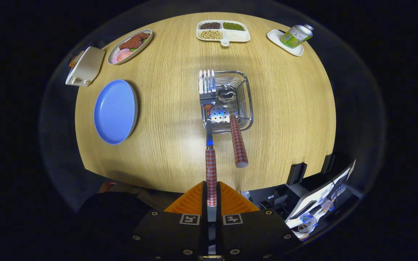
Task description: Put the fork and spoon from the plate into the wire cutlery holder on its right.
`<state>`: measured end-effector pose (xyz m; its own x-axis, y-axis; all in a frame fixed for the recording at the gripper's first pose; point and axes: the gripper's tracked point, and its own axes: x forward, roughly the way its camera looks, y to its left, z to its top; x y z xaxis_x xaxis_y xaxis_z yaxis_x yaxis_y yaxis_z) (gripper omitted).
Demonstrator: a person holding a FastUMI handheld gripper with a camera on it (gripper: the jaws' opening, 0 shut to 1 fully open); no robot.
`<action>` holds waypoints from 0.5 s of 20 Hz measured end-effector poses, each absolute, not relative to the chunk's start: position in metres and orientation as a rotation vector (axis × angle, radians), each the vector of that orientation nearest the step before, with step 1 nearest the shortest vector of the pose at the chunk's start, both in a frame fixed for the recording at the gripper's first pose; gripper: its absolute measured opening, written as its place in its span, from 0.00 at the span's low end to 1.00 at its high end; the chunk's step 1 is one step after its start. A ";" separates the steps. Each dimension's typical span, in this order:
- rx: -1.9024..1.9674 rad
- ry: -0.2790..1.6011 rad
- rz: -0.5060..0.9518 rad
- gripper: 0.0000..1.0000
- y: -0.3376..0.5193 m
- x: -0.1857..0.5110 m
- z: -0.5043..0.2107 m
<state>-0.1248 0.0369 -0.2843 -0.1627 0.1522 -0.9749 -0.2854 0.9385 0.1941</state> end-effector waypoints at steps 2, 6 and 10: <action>-0.120 1.736 0.398 0.08 0.031 -0.125 -0.285; -0.162 1.806 0.415 0.08 0.019 -0.118 -0.288; -0.217 1.864 0.438 0.08 0.003 -0.105 -0.290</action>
